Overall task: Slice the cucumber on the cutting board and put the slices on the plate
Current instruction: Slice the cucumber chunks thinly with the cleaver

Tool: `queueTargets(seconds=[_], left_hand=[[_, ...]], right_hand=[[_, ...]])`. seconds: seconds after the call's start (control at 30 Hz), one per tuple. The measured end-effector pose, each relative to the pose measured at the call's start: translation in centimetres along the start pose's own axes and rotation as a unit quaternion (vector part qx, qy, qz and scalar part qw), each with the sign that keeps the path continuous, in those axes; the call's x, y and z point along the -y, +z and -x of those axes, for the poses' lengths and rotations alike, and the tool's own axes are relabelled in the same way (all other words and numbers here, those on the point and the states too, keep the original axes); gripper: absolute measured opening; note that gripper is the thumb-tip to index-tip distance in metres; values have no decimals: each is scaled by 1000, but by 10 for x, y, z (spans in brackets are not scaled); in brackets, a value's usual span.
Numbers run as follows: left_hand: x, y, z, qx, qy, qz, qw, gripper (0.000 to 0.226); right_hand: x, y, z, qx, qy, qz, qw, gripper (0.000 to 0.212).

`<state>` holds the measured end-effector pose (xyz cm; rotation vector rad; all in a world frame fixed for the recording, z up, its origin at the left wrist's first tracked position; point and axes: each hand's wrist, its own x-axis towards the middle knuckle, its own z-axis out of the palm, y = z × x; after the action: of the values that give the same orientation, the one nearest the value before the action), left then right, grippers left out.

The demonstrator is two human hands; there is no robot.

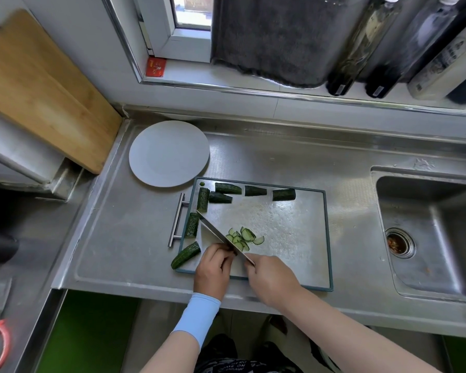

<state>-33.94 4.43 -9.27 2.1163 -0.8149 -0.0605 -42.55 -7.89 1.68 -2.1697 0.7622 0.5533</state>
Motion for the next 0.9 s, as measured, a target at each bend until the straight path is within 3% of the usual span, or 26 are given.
queueTargets(seconds=[0.2, 0.9], left_hand=[[0, -2, -2, -4, -1, 4, 1000, 10], [2, -1, -4, -13, 2, 4, 1000, 11]], right_hand=[[-1, -6, 0, 0, 0, -4, 1000, 37], [-16, -12, 32, -3, -11, 12, 1000, 29]])
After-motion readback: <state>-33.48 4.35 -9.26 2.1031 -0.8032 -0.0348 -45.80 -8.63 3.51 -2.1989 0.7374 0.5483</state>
